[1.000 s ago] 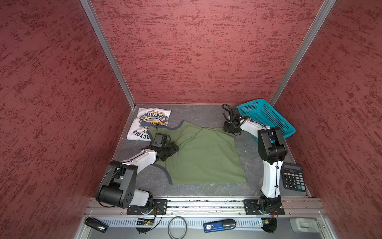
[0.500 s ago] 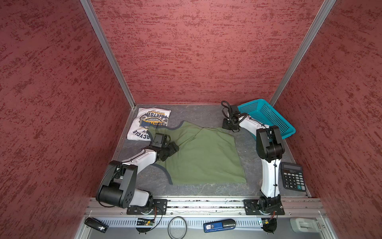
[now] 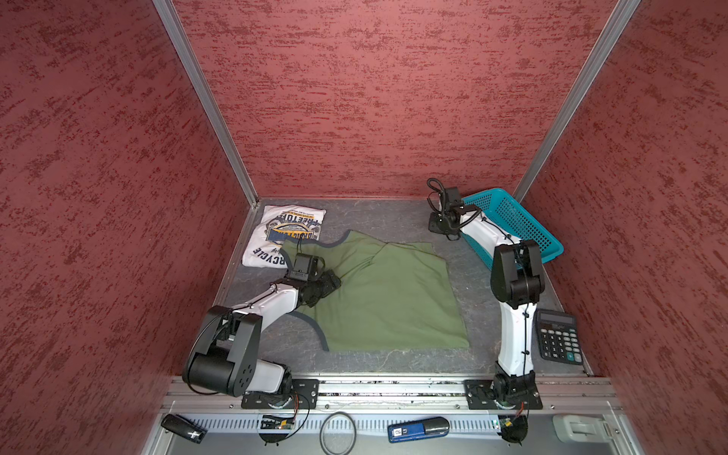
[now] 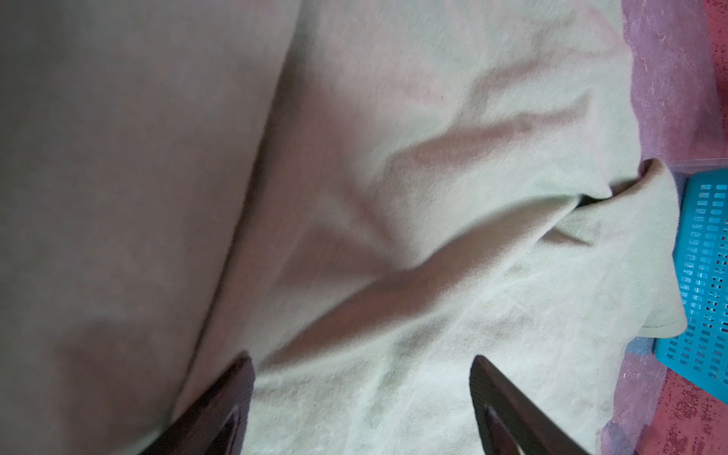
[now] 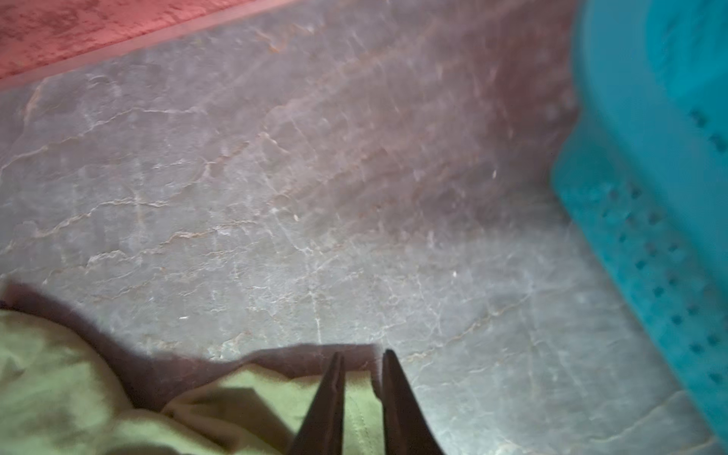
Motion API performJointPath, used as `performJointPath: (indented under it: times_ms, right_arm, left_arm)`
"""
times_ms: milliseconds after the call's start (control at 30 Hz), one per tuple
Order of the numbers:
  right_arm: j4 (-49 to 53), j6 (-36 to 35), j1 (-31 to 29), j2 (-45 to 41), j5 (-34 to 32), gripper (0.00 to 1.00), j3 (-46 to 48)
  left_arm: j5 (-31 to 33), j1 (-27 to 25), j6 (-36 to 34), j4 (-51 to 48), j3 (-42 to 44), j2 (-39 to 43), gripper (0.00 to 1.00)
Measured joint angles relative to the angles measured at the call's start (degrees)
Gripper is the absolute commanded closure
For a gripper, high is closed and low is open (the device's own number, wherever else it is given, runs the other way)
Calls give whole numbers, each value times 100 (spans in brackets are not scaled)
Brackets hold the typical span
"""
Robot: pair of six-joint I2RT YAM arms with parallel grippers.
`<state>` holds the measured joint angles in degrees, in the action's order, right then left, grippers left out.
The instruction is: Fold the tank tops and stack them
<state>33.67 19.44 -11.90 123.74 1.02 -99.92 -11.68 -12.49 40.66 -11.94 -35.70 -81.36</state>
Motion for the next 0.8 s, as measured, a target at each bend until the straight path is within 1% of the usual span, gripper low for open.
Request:
performJointPath:
  times_ms: [133,300,533,633,700,767,800]
  right_arm:
    - [13,9,-35,0,107,68,400]
    - [-24,28,-105,2,245,66,610]
    - [-120,55,-181,160,365,66,634]
    - [-142,66,-190,236,374,71,560]
    - [-144,70,-192,286,374,79,503]
    - [-173,68,-195,315,369,90,483]
    - [-179,72,-195,315,369,94,483]
  left_arm:
    - [-2,0,0,0,0,-2,13]
    - [0,0,0,0,-4,-7,13]
    - [0,0,0,2,-9,-13,13]
    - [0,0,0,7,-9,-15,13]
    - [-2,0,0,7,-9,-17,13]
    - [0,0,0,11,-9,-17,13]
    - [-2,0,0,11,-9,-17,13]
